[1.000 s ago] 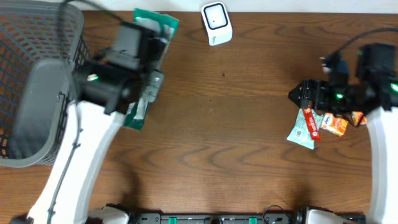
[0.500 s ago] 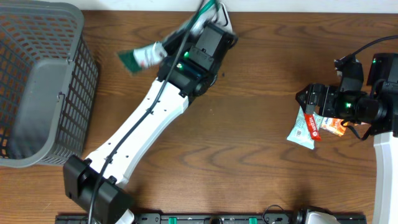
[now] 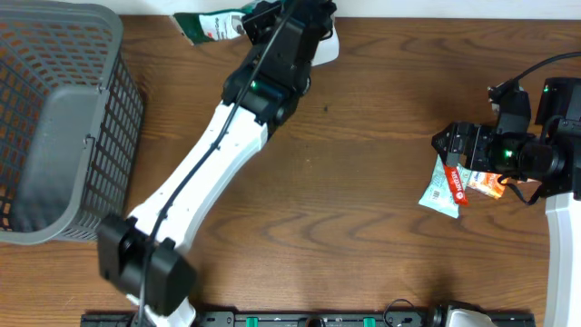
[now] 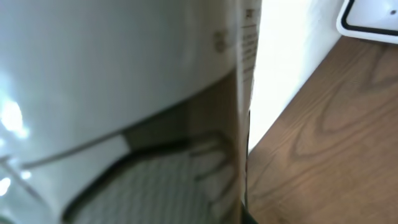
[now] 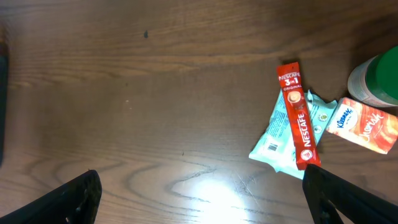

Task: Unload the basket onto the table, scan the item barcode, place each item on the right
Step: 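Raise the glove packet to the white scanner with the left gripper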

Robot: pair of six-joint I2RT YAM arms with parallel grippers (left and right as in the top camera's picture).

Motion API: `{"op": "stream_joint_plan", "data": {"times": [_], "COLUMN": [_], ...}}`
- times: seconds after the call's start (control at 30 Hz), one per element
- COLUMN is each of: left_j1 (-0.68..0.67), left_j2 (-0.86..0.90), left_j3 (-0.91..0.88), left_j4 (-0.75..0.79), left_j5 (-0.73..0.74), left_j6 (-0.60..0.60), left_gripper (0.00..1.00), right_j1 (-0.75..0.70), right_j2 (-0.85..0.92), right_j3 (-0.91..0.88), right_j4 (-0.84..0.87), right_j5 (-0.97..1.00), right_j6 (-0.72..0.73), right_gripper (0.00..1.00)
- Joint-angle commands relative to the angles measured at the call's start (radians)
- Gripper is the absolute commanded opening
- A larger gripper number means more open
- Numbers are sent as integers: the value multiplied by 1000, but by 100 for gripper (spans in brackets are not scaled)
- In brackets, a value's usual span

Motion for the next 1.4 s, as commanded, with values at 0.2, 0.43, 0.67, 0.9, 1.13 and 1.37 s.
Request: {"op": "stream_joint_plan", "data": {"times": [0.2,0.43,0.67,0.9,1.13,1.37], "left_j1": [112,153,155,153,131,124], "left_j2": [288,444,530,562,563,565], "left_j3": [12,12,12,12,12,8], "left_j4": [255,433,588,555,438,395], "left_j5": [39,113,168,212,216,219], "left_j6": [25,50,52,51,51,47], "left_gripper": [7,7,7,7,7,7], "right_j1": [-10,-10,-10,-10,-10,-10], "right_j2": [-6,-6,-6,-6,-6,-6], "right_j3": [8,8,8,8,8,8], "right_j4": [-1,-1,-1,-1,-1,-1], "right_j5": [3,3,3,3,3,3], "right_j6": [6,6,6,6,6,6], "right_gripper": [99,99,99,99,99,99]}}
